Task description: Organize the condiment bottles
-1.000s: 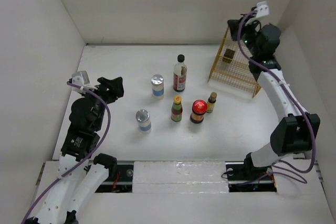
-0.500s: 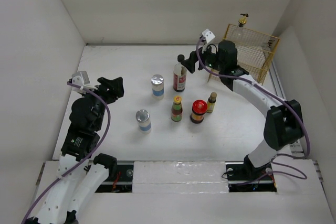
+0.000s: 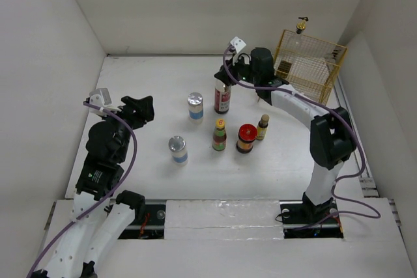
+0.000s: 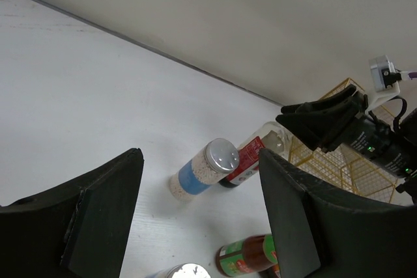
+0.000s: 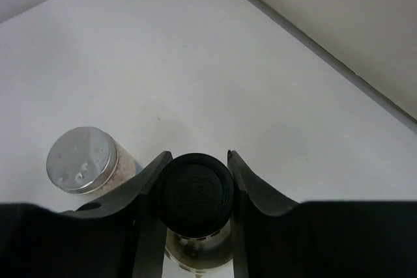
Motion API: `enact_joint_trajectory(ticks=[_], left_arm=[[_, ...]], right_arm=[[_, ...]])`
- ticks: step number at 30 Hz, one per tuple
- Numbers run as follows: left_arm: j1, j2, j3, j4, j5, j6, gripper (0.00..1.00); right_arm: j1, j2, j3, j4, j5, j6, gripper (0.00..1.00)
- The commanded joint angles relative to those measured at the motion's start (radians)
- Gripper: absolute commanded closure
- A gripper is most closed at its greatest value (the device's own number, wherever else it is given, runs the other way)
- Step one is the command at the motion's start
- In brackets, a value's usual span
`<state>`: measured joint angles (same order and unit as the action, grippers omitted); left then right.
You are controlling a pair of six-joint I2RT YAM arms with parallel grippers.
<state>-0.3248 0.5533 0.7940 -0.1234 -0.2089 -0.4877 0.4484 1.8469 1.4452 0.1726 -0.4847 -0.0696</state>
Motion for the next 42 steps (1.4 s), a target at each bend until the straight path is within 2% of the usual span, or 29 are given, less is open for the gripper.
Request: enact_joint_trajectory(ticks=[1,2,6,11,16,23,33,37,42], left_arm=[[0.004,-0.006,0.008,0.044,0.017,0.011,0.33],[0.004,-0.006,0.008,0.044,0.017,0.011,0.33],[0.004,0.004,0.008,0.044,0.026,0.011,0.33],[0.004,0.004,0.008,0.044,0.026,0.011,0.33],[0.004,0.004,0.008,0.044,0.017,0.011,0.33],[0.004,-0.009,0.008,0.044,0.017,0.011,0.32],[0.004,-0.009,0.008,0.044,0.017,0.011,0.32],[0.004,-0.009,0.008,0.044,0.026,0.011,0.32],[0.004,-0.009,0.008,0.044,0.026,0.011,0.32]], right_arm=[[0.019,-0.008,0.047,0.053,0.001,0.016,0.7],[0.019,-0.018,0.035,0.073,0.011,0.033,0.78],[0.01,-0.098,0.001,0.238,0.02,0.134,0.88],[0.001,-0.216,0.04,0.343,0.054,0.2,0.88],[-0.026,-0.382,0.04,0.343,0.175,0.18,0.88],[-0.178,-0.541,0.007,0.217,0.377,0.134,0.88],[-0.443,-0.405,0.259,0.027,0.475,0.157,0.88],[-0.508,-0.319,0.386,0.018,0.492,0.157,0.88],[-0.56,-0.227,0.468,-0.008,0.482,0.157,0.88]])
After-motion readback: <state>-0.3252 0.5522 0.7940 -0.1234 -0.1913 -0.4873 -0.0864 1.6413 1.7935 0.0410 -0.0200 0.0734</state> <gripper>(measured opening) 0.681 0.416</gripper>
